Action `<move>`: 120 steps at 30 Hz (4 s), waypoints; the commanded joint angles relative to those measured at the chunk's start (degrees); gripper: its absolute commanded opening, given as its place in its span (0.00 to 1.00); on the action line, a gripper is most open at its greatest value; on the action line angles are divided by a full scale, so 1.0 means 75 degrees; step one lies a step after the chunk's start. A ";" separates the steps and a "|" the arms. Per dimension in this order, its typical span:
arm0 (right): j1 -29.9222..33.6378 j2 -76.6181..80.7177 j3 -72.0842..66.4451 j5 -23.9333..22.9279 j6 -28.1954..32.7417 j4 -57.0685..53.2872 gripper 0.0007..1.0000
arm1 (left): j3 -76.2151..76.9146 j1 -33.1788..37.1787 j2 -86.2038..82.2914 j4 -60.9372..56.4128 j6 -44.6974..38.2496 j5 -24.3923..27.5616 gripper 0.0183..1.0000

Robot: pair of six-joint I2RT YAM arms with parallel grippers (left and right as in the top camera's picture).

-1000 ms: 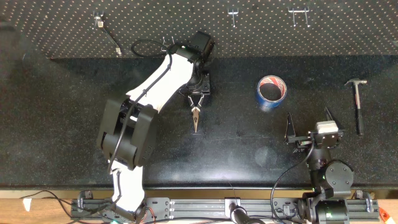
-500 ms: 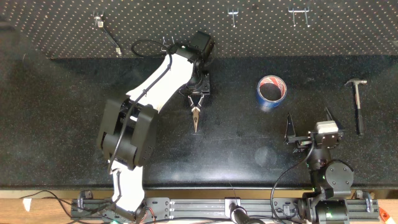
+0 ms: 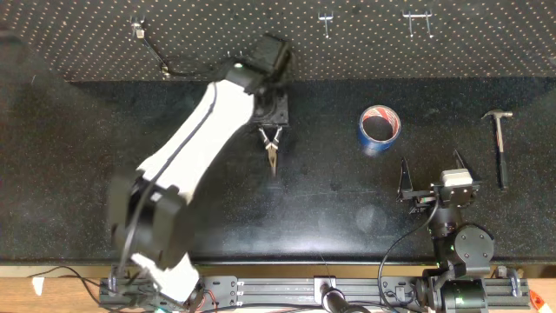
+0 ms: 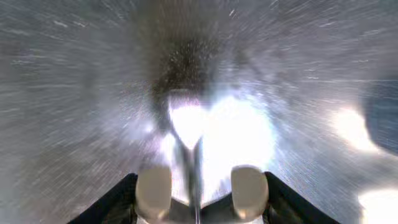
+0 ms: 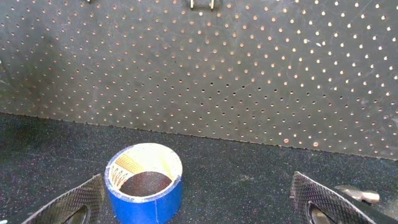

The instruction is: Place Tools Onto Pegboard

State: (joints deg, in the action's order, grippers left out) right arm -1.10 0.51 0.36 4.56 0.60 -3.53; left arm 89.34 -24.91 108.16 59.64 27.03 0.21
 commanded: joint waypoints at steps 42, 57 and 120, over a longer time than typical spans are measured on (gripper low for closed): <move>0.0044 -0.0061 -0.0017 -0.0067 0.0096 -0.0047 0.98 | -0.3617 0.0670 -0.3841 -0.7402 -0.1880 -0.3031 0.01; 0.0044 -0.0061 -0.0017 -0.0067 0.0096 -0.0047 0.98 | -0.3617 0.0976 -0.3249 -0.8632 -0.1874 -0.2821 0.01; 0.0044 -0.0061 -0.0017 -0.0067 0.0096 -0.0047 0.98 | -0.3637 0.1125 -0.2008 -0.8443 -0.1868 -0.1926 1.00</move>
State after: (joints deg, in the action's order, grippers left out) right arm -1.10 0.51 0.36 4.54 0.60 -3.53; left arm 62.17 -16.64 92.75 -2.96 13.30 -15.97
